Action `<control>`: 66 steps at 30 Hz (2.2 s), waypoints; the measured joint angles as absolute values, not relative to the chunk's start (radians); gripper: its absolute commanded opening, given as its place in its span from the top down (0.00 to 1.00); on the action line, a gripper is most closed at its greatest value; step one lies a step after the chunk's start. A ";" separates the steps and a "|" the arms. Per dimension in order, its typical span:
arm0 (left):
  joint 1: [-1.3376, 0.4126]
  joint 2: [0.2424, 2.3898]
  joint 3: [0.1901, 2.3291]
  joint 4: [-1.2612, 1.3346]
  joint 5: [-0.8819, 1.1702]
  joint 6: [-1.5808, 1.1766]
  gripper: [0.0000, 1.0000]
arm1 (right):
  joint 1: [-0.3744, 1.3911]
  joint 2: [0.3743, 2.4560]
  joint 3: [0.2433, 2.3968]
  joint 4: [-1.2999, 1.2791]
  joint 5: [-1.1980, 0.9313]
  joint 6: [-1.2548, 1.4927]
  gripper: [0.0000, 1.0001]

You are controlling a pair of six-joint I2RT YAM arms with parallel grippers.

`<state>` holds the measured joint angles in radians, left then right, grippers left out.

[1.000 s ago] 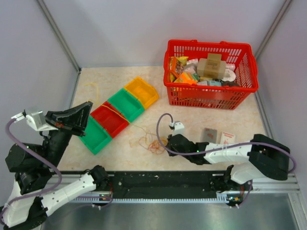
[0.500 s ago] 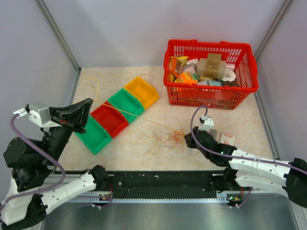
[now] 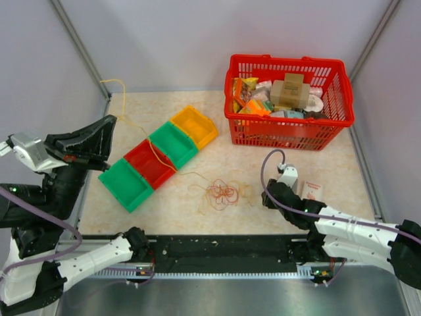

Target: Untangle the cables

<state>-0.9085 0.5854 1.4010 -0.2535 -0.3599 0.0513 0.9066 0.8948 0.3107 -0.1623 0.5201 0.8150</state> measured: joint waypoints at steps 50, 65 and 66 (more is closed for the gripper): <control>-0.908 0.658 1.547 -0.037 -0.476 0.296 1.00 | 0.843 1.260 0.482 0.011 0.519 0.677 1.00; -0.908 0.596 1.456 0.035 -0.687 0.366 1.00 | 0.696 1.116 0.398 -0.073 0.524 0.712 1.00; -0.908 0.587 1.456 0.042 -0.694 0.365 1.00 | 0.695 1.129 0.405 -0.075 0.524 0.712 1.00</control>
